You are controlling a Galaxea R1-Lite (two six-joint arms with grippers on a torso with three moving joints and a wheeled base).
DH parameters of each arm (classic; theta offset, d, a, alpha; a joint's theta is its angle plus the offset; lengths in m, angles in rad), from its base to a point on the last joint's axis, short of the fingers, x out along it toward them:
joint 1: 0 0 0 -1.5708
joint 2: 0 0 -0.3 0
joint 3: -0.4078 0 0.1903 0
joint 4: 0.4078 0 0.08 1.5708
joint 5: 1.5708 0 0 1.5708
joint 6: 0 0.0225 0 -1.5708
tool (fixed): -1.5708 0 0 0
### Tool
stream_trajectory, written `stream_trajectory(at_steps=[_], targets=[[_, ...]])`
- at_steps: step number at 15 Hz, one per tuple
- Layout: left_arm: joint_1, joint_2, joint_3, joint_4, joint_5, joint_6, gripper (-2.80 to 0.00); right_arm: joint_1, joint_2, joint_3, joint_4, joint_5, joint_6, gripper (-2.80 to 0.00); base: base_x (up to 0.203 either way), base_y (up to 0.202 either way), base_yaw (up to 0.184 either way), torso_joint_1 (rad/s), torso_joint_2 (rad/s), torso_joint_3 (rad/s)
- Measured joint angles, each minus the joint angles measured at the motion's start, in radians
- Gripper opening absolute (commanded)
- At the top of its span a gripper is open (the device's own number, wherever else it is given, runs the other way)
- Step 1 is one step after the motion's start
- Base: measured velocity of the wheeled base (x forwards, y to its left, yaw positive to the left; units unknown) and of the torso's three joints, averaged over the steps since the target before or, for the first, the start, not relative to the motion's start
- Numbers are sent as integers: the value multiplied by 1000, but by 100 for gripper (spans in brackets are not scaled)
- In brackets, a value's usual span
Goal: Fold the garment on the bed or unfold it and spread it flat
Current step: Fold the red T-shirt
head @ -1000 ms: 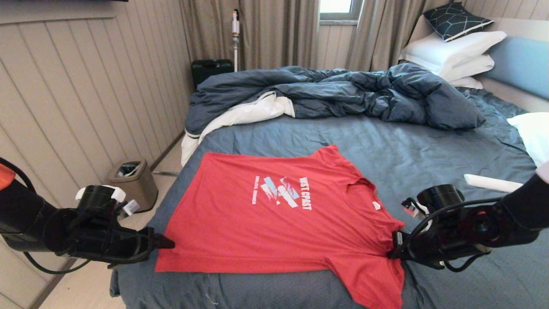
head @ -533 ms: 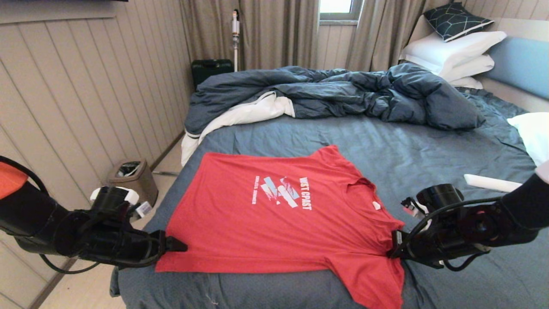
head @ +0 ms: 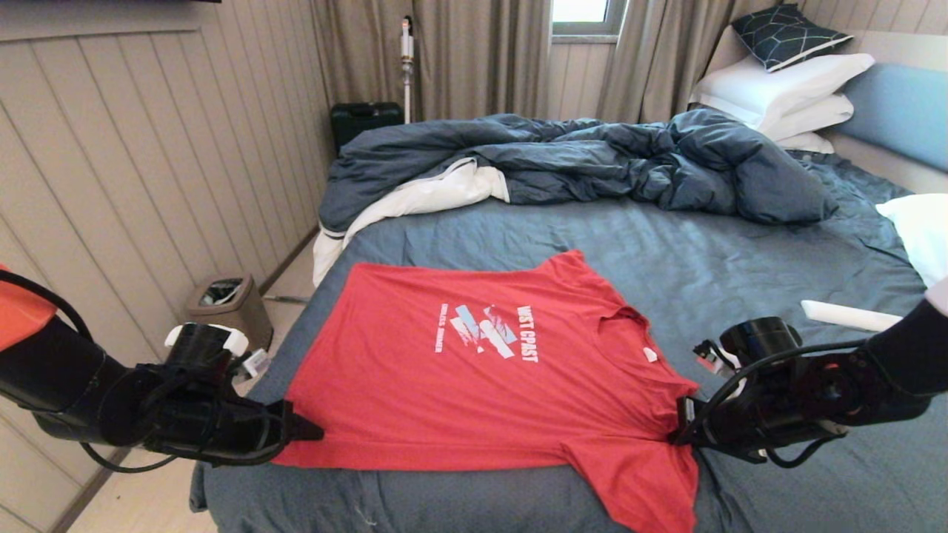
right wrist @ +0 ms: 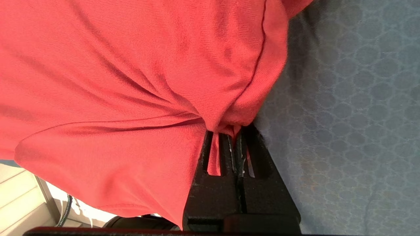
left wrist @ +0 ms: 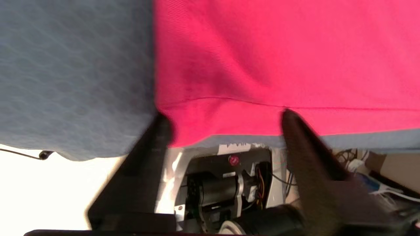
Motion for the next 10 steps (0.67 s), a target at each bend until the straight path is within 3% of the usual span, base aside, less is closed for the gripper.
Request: stream_trajectory(at_steps=[5,10], targets=[[0,-2,12,0,6,0,-280,0,-7,8,-1,0,0,-280,0,0,0,0,0,0],[-19,-101,108,10,7,11,-280,0,-67,87,0,0,0,-280,0,0,0,0,0,0]])
